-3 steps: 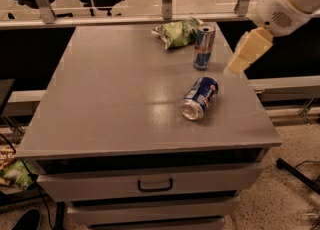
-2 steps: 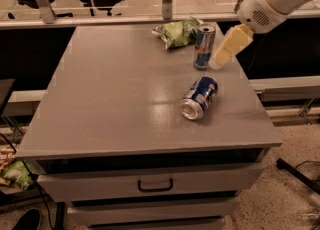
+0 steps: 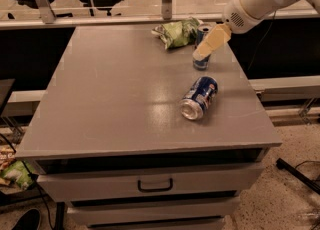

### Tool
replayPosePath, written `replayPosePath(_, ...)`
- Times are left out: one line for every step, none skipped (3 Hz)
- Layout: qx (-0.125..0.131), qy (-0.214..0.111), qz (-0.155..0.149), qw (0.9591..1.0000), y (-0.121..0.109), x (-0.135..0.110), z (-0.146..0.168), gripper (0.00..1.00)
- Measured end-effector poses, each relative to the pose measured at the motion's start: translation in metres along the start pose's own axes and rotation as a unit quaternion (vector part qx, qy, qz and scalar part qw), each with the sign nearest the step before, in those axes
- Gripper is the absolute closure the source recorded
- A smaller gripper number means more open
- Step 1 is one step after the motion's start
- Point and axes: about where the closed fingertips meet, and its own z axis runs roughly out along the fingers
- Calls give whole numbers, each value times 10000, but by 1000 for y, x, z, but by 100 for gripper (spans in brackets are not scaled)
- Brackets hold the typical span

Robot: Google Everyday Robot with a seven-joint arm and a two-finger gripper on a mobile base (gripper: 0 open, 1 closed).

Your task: Pick redbull can

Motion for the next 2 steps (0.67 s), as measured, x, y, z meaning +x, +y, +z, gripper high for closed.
replayPosePath(6,-59,167,9998,-8,-7,19,0)
replayPosePath(-21,-78,264,9996,-12,-10,32,0)
